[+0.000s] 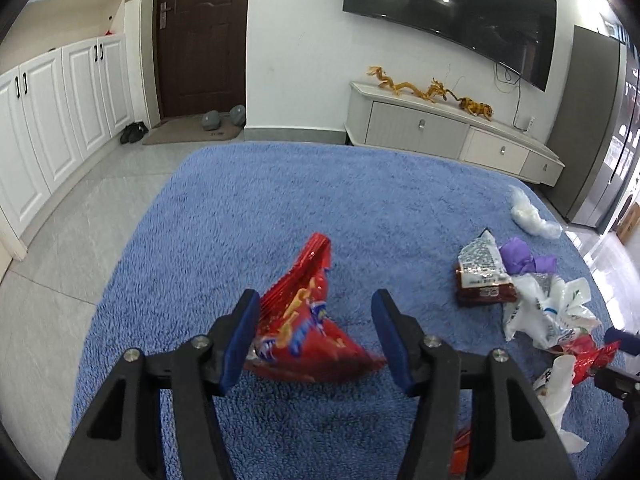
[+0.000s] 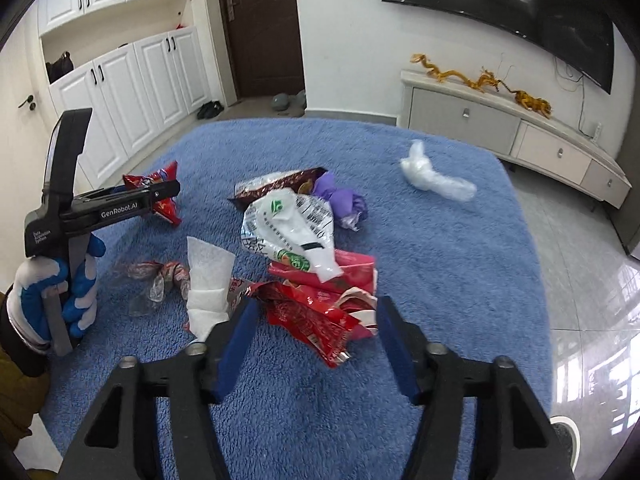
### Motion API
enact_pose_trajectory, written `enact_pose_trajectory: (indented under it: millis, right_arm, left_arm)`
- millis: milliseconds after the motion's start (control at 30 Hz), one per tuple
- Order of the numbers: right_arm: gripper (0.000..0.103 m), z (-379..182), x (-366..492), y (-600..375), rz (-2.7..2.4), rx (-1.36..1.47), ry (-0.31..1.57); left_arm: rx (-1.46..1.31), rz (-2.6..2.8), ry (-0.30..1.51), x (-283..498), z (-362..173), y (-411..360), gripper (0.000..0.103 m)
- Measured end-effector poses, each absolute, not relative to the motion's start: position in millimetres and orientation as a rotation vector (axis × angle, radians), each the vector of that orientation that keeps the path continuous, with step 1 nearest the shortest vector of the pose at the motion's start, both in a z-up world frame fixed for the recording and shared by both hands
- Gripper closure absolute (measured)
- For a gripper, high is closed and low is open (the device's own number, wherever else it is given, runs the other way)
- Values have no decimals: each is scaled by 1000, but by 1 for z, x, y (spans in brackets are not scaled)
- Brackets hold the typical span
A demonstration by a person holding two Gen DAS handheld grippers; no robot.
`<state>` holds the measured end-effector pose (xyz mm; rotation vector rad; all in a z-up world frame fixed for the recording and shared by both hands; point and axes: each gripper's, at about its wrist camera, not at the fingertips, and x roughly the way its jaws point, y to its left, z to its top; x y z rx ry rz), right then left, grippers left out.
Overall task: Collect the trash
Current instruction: 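Return to the table and grasp the red snack bag with the left tool, then grasp the red-and-white chip bag with the right tool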
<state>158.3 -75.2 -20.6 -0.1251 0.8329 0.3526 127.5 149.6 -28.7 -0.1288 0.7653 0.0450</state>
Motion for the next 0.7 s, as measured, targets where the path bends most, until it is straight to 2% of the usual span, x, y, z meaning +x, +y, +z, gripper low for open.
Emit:
enact_pose_trajectory:
  millis: [100,167,200,267,333,400,700]
  right_arm:
    - [65,-24,154,-73,361,-141,841]
    - [81,-25,150,-73,365,-146,844]
    - [85,-25,149,-73,369,-142,847]
    - [88,-25,144,-73,373,-139,848]
    - [91,-25,140,-74,377,-133,849]
    - [92,-23,134,-76,374,-125,844]
    - [97,-1,106,-94,339,-56,796]
  left_arm:
    - [-155,38,767,126,-30,155,53]
    - [-165,30,769,126,-30,155,64]
    - [-169,30,769,125,-30,156,64]
    - [-179,27,768,123,-30,158,73]
    - [-191,22,763,120,-28,160,76]
    - [-192,15,755,114,-26,162,83]
    - [-231,-61,696,80,0,170,87]
